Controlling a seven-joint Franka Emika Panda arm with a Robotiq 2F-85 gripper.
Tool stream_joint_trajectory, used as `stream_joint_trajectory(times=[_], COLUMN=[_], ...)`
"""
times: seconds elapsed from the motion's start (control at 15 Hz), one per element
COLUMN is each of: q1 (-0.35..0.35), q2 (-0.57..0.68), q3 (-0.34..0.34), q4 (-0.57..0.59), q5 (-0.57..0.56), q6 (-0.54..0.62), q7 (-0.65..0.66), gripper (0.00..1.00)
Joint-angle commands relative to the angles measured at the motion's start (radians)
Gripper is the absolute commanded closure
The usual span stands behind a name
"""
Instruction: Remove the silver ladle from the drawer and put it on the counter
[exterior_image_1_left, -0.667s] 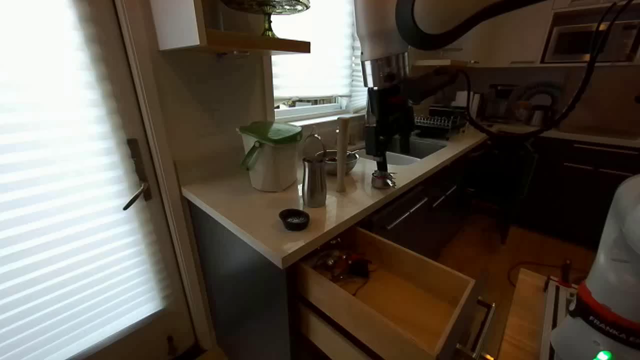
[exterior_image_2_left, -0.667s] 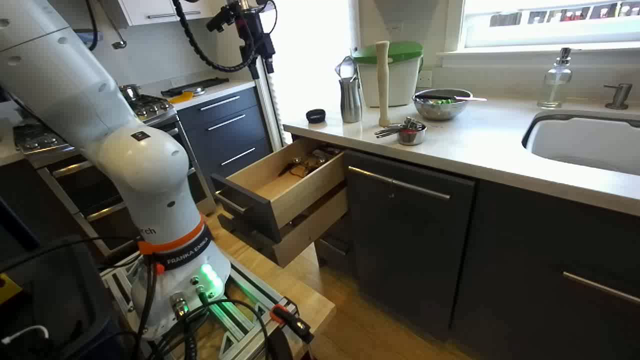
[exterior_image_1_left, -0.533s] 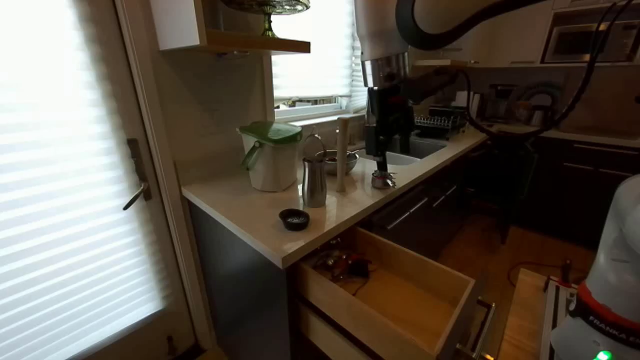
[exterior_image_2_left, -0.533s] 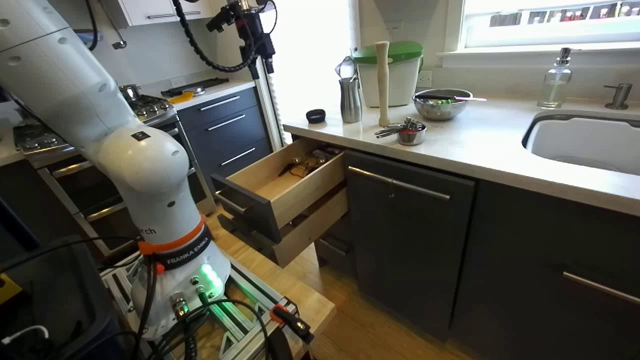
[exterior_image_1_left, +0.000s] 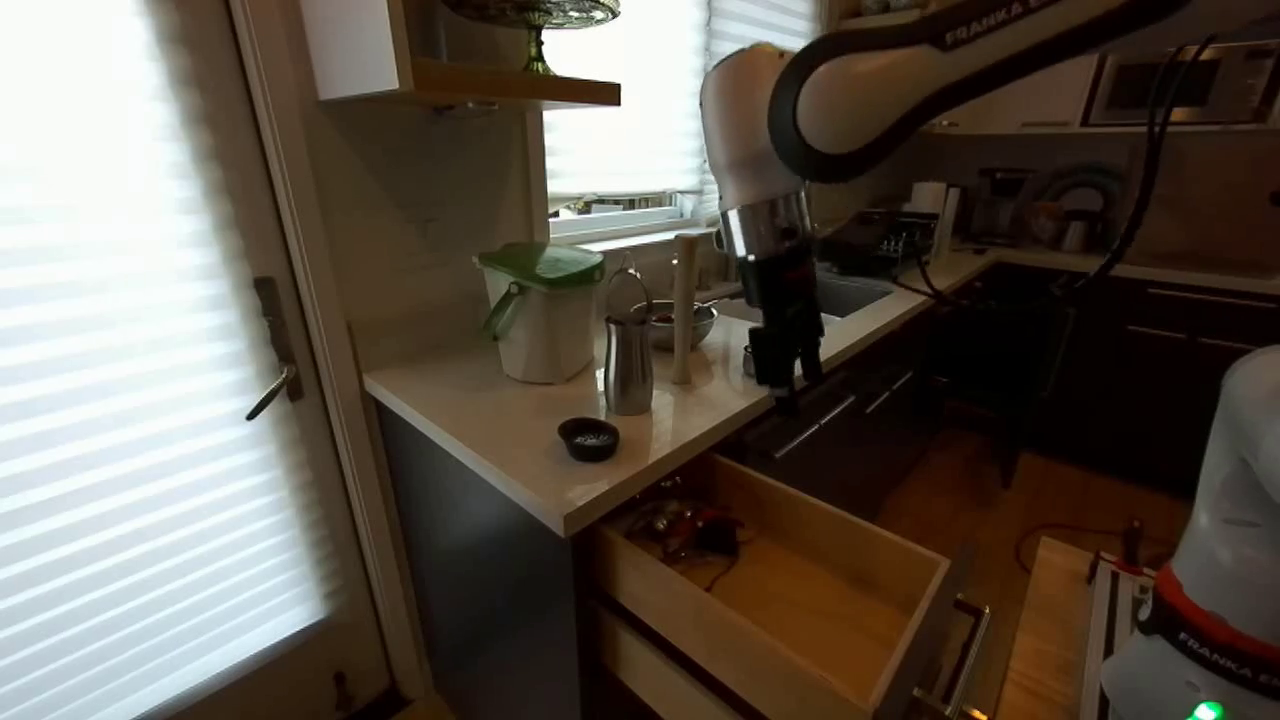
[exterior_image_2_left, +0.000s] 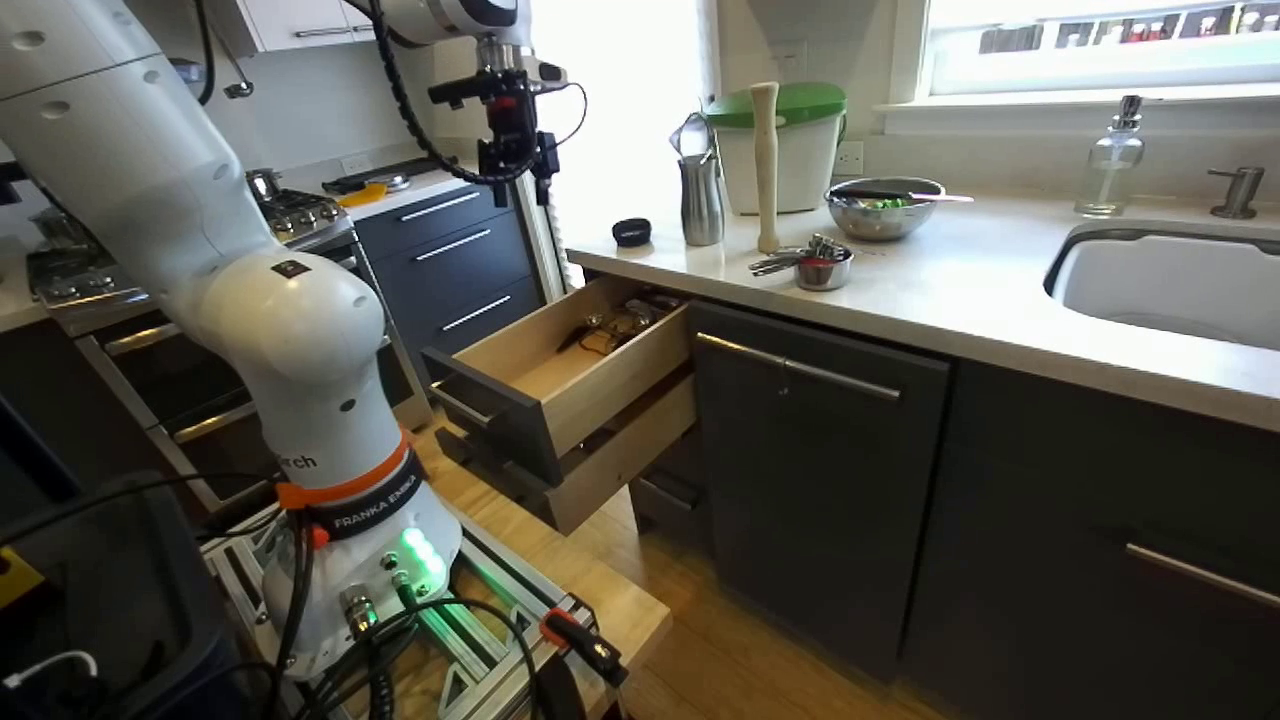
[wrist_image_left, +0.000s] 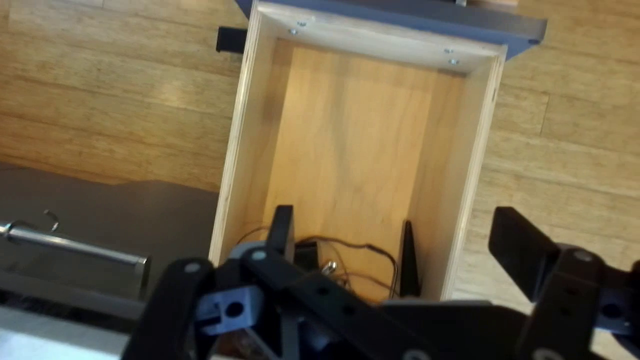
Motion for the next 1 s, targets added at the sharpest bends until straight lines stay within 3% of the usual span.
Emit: stream_joint_trajectory(times=[0.0,0.13,0.2,0.53,0.6,0.93], q1=[0.009,-0.001,0.012,0.008,0.019,0.020], q2=[0.078,0.135,0.096,0.151,0.071,-0.018], q3=[-0.050,-0.065,-0.059,-0.074,-0.069,-0.093], q4=[-0.091,-0.118,-0.099,-0.114,-0.170,-0.285], q5=[0.058,0.053,0.029,0.032,0.037,0.028], q6=[-0.011,-0.038,-0.012,-0.019,0.045,0.238], q7=[-0.070,-0.029,-0.041,-0.041,-0.156,-0.369], gripper=[0.00,0.00,0.00,0.00,0.00,0.00])
